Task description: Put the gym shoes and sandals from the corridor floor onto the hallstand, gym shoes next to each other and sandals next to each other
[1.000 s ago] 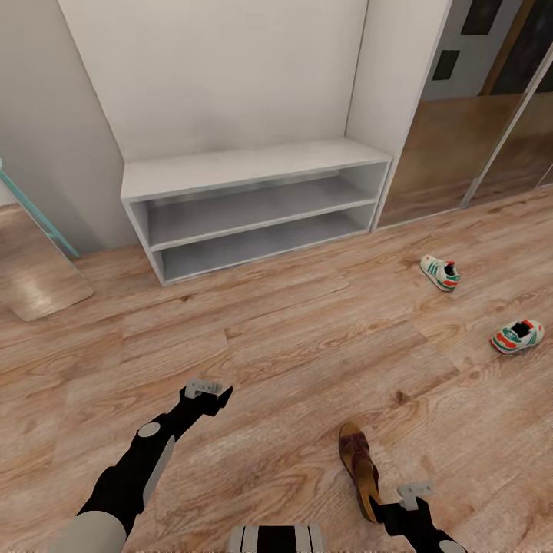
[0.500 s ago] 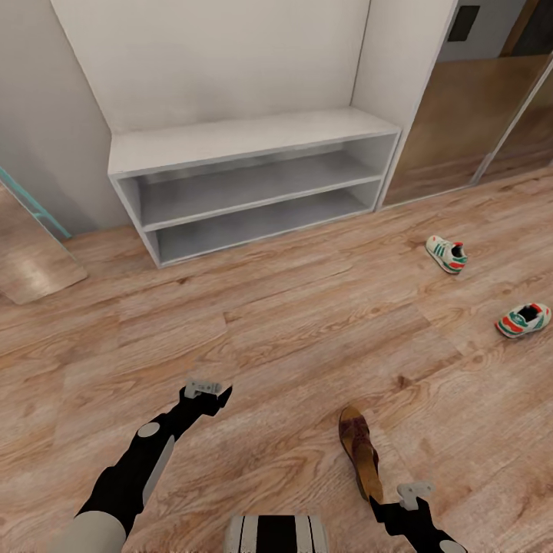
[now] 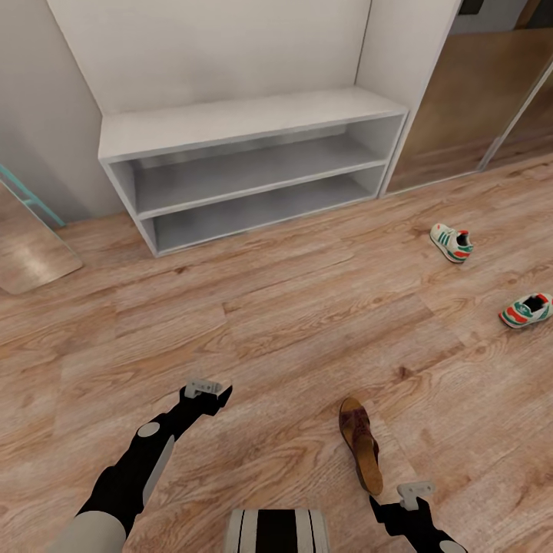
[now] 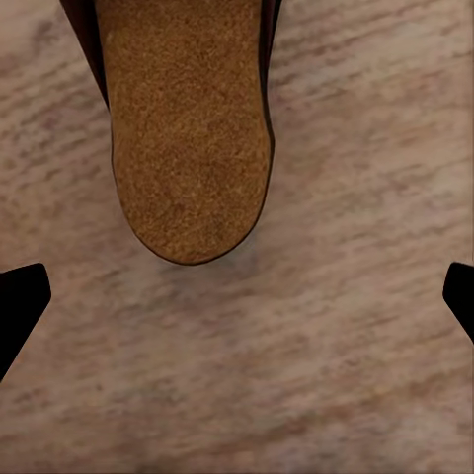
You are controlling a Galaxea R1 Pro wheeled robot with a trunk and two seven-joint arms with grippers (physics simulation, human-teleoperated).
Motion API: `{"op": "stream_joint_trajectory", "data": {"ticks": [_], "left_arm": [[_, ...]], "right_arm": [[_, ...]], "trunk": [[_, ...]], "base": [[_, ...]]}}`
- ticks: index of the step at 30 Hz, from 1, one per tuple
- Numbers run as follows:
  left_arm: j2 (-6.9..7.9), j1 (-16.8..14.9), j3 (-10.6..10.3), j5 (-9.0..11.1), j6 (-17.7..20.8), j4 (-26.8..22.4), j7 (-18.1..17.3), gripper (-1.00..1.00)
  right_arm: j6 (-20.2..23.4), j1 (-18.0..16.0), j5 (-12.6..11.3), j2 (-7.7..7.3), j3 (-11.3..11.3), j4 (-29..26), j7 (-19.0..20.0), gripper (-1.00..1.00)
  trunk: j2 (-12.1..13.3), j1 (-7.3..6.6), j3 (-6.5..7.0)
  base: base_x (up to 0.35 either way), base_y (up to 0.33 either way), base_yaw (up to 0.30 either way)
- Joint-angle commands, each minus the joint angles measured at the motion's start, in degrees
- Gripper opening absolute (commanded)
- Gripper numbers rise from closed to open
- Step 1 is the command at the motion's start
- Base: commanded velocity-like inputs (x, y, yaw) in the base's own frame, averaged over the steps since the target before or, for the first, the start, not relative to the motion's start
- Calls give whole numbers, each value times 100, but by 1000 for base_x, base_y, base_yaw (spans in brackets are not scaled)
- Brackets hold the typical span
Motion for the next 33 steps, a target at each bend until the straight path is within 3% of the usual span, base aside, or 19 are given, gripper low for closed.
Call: {"op": "stream_joint_trajectory", "data": {"ticks": [1,23,33], "left_arm": [[1,-1,0,2,18,-6,-17,100],[-3,-1,-4,2,18,-10,-17,100],[-1,-1,-6,5,18,-97,-51,100]], "right_arm": [[-23,-2,-7,-5,-2,5,20,100],[-76,-27,-7,-3,-3,-291,-1,100],[-73,-28,-7,-11,8,-307,16,100]], "trunk": [[-1,-1,-5],[-1,-1,-10],[-12,20,-188]], "base": [[0,0,0],[0,0,0],[0,0,0]]}}
